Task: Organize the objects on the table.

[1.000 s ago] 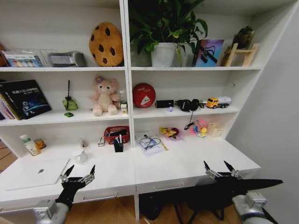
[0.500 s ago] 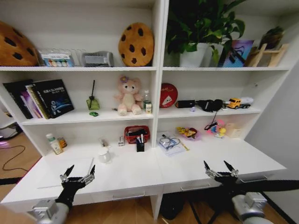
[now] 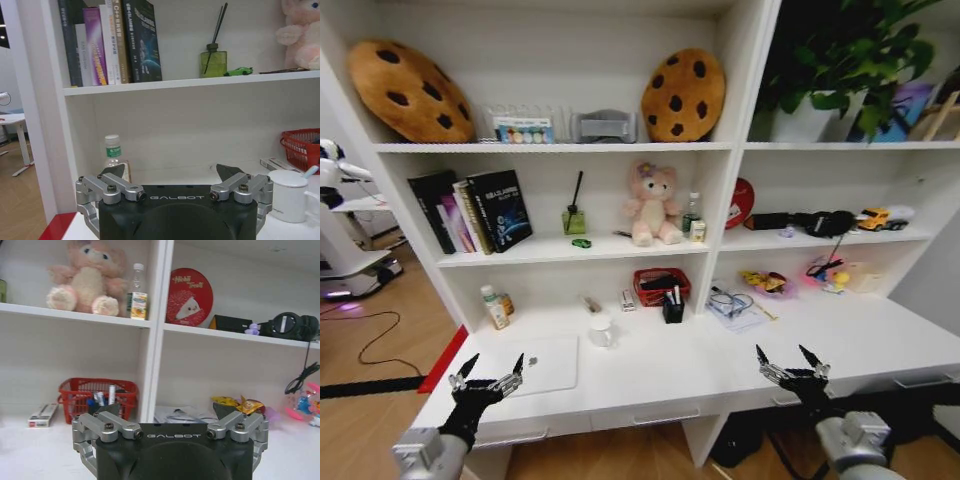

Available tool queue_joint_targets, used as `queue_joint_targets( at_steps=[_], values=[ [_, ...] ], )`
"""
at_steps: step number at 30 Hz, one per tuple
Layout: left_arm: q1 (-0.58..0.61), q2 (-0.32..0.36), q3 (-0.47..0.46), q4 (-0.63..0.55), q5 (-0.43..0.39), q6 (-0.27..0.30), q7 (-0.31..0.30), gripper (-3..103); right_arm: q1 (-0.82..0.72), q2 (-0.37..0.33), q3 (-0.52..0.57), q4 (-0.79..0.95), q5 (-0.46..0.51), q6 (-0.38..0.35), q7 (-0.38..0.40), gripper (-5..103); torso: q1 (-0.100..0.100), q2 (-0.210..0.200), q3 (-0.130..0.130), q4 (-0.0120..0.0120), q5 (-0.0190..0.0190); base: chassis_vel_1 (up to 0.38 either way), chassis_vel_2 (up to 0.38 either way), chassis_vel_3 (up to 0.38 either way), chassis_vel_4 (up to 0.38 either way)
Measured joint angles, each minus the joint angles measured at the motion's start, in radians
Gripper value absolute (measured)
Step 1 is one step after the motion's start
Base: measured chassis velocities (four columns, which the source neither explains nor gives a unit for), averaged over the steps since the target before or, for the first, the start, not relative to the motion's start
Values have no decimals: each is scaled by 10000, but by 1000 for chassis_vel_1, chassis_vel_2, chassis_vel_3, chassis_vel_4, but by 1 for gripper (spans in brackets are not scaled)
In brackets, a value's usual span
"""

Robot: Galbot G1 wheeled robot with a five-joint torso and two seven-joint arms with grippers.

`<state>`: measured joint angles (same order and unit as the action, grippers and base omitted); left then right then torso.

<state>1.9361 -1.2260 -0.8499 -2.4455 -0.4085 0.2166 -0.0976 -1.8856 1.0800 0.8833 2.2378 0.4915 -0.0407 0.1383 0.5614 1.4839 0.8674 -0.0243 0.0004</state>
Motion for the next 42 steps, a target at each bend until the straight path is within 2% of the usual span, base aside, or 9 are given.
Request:
queue_joint_targets(
  at_steps=[3, 4, 5, 7, 8, 15, 26, 38, 42],
  values=[
    [0, 0, 0, 1, 0, 0, -3, 100, 7, 0, -3, -2, 0, -1, -2, 100, 13, -7, 5, 6, -12, 274, 252, -211, -246],
    [0, 1, 1, 1, 0, 0, 4, 100, -6, 1, -1, -1, 0, -1, 0, 100, 3, 0, -1, -7, -14, 136, 84, -176, -160],
    [0, 1, -1, 0, 0, 0, 0, 100, -3, 1, -2, 0, 0, 0, -1, 100, -1, 1, -1, -4, 0, 136, 12, -58, -160],
    [0, 1, -1, 0, 0, 0, -1, 100, -4, 1, -2, 0, 0, 0, -1, 100, 1, 0, 1, 2, -10, 94, 12, -58, -61],
    [0, 0, -1, 1, 0, 0, -2, 100, 8, -2, -2, 0, 0, 0, -1, 100, 7, -4, 4, 15, -5, 57, 9, 12, 7],
    [0, -1, 4, 0, -1, 0, 6, 100, 5, -3, 0, -2, 0, 0, 1, 100, 9, -6, 5, -1, 1, -46, 4, 67, 19],
    [0, -1, 2, 0, 0, 0, 7, 100, 4, -3, 0, -1, 0, 1, 2, 100, -3, -24, -9, 3, -6, 0, 0, 0, 0],
    [0, -1, 1, 0, 0, 0, 6, 100, 4, -3, 0, -2, 0, 2, 1, 100, -365, -810, -433, 3, -4, 0, 0, 0, 0],
    [0, -1, 2, 0, 0, 0, 6, 100, 4, -3, 0, -2, 0, 2, 0, 100, -430, -958, -512, 3, -4, 0, 0, 0, 0]
  ],
)
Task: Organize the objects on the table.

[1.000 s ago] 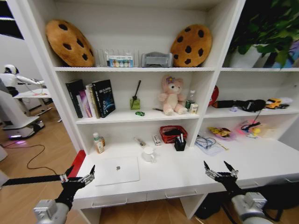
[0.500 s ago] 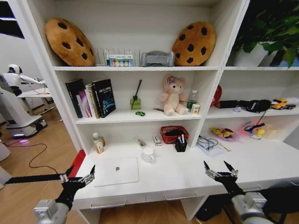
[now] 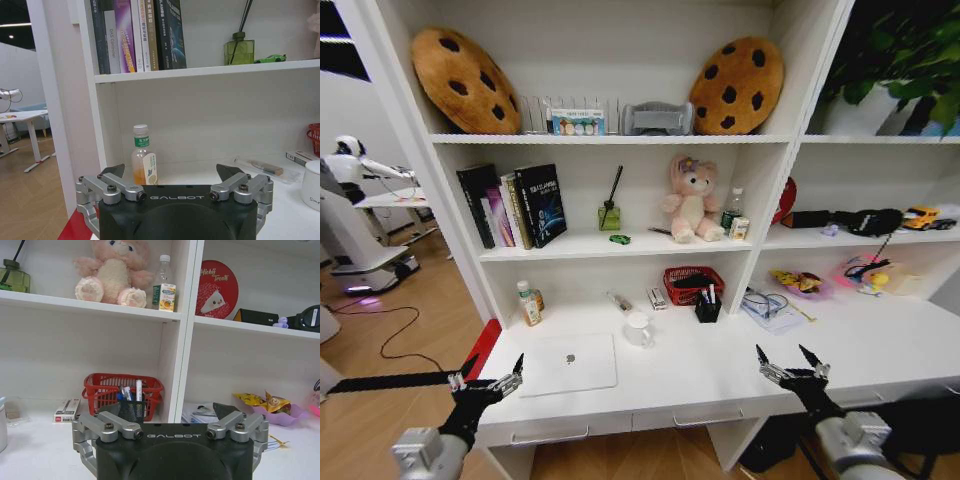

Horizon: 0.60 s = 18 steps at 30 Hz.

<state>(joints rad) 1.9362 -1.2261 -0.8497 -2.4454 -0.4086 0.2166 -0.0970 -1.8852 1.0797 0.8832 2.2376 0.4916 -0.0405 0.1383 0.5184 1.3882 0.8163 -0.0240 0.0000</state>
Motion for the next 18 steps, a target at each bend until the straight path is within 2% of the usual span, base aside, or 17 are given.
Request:
queue_joint_targets(
  at_steps=[9, 14, 18],
  values=[
    [0, 0, 0, 0, 0, 0, 0, 100, 2, 0, 0, 0, 0, 0, 0, 100, -27, -69, -35, 3, 0, 29, -27, -41, 38],
    [0, 0, 0, 0, 0, 0, 0, 100, 2, 0, 0, 0, 0, 0, 0, 100, -10, -24, -13, -2, 0, 121, -127, -167, 152],
    [0, 0, 0, 0, 0, 1, -3, 100, 2, 0, -1, 0, 0, 0, -1, 100, 95, 202, 108, 1, -2, 202, -171, -232, 190]
  ],
)
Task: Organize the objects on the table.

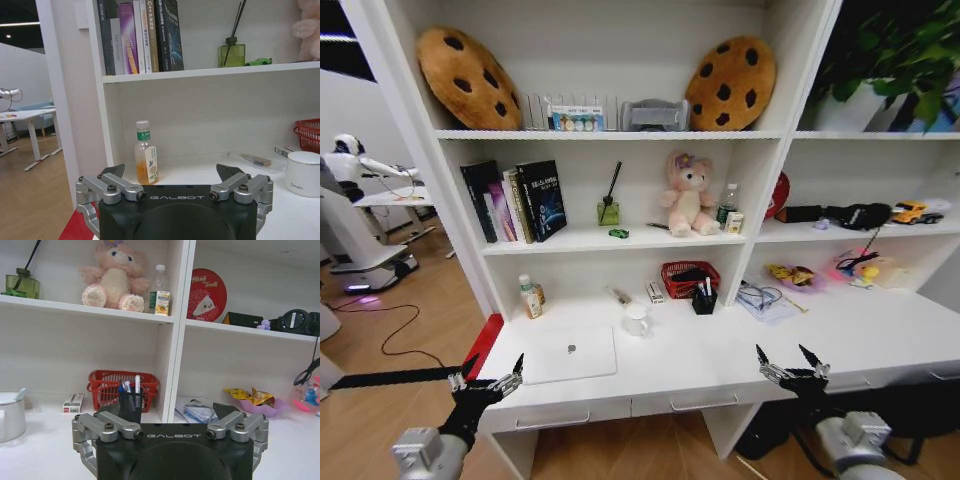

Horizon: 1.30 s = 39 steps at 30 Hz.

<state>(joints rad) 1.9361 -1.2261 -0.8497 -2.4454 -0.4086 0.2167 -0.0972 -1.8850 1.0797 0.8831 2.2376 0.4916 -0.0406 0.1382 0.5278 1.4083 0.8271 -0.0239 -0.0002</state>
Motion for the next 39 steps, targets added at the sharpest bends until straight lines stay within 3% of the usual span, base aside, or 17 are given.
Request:
queue_joint_targets(
  at_steps=[9, 10, 11, 15, 20, 22, 27, 39],
  values=[
    [0, 0, 0, 1, 0, 0, 0, 100, -1, 0, 1, 0, 0, 0, -1, 100, 256, 563, 299, -1, -4, 258, -283, -275, 276],
    [0, 0, 0, 0, 0, 0, 2, 100, -1, 0, 0, -1, 0, 0, 0, 100, 308, 654, 348, -3, 12, 326, -340, -369, 318],
    [-1, 0, 0, 0, 0, -1, 2, 100, -1, 0, 1, -1, 0, 0, 0, 100, 324, 698, 367, -2, -1, 297, -361, -334, 318],
    [3, -2, -1, 0, 0, 0, -5, 100, -6, 0, 0, 0, 0, 0, -1, 100, 324, 748, 378, 5, 2, 288, -252, -297, 282],
    [2, -1, -1, 0, 0, 0, -3, 100, -7, 1, 0, 0, 0, 0, -1, 100, 341, 749, 388, -4, -2, 101, -48, -186, 150],
    [1, -1, 0, -1, 0, 0, 6, 100, -8, 1, 0, -1, 0, 0, 0, 100, 342, 747, 388, -10, 5, -49, -55, -49, -5],
    [-1, -1, 0, 0, 0, 0, 5, 100, 7, 0, 0, -1, 0, 0, 0, 100, 359, 723, 389, 6, 5, -73, 8, 72, -36],
    [1, 0, 0, 0, 0, 0, 3, 100, -1, 0, 0, -1, 0, 0, 0, 100, 331, 714, 372, -1, 1, -9, 19, 31, -11]
  ],
)
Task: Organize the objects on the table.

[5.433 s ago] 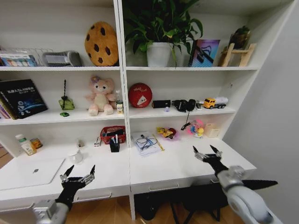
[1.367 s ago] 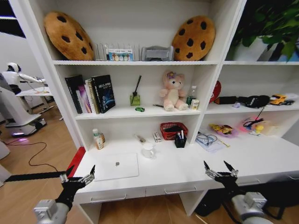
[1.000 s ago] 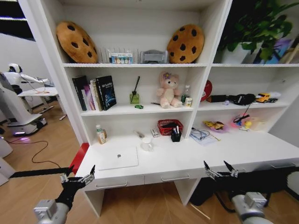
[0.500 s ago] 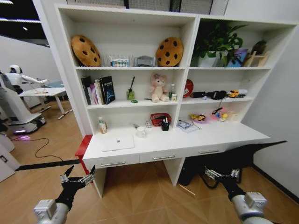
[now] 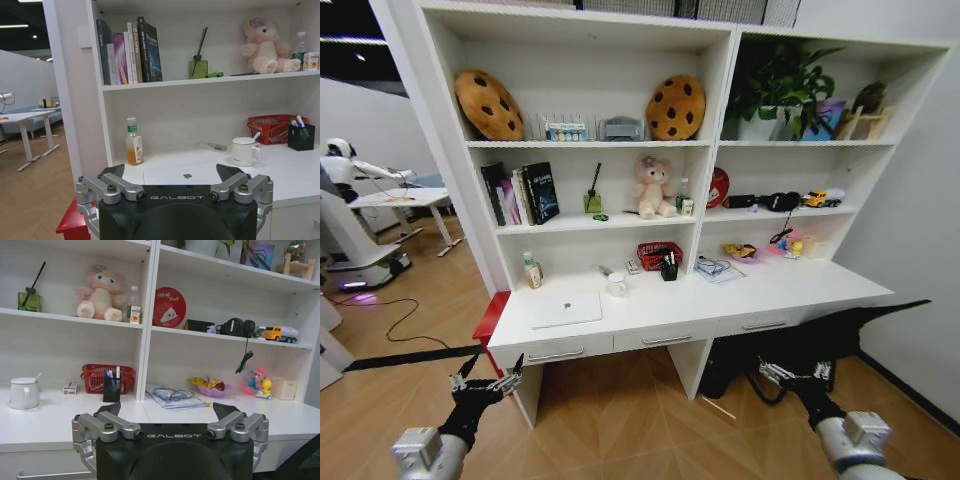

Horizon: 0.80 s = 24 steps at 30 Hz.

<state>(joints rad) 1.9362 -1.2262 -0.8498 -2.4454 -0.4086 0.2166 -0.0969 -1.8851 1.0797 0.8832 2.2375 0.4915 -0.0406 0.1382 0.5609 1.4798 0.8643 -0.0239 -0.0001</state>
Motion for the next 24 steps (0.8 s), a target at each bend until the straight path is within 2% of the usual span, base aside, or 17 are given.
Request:
queue_joint_targets(
  at_steps=[24],
  values=[
    [0, 0, 0, 0, 0, 0, 0, 100, 0, 0, 0, 0, 0, 0, 0, 100, -6, -20, -8, -1, 0, 21, 22, 19, 22]
  ],
)
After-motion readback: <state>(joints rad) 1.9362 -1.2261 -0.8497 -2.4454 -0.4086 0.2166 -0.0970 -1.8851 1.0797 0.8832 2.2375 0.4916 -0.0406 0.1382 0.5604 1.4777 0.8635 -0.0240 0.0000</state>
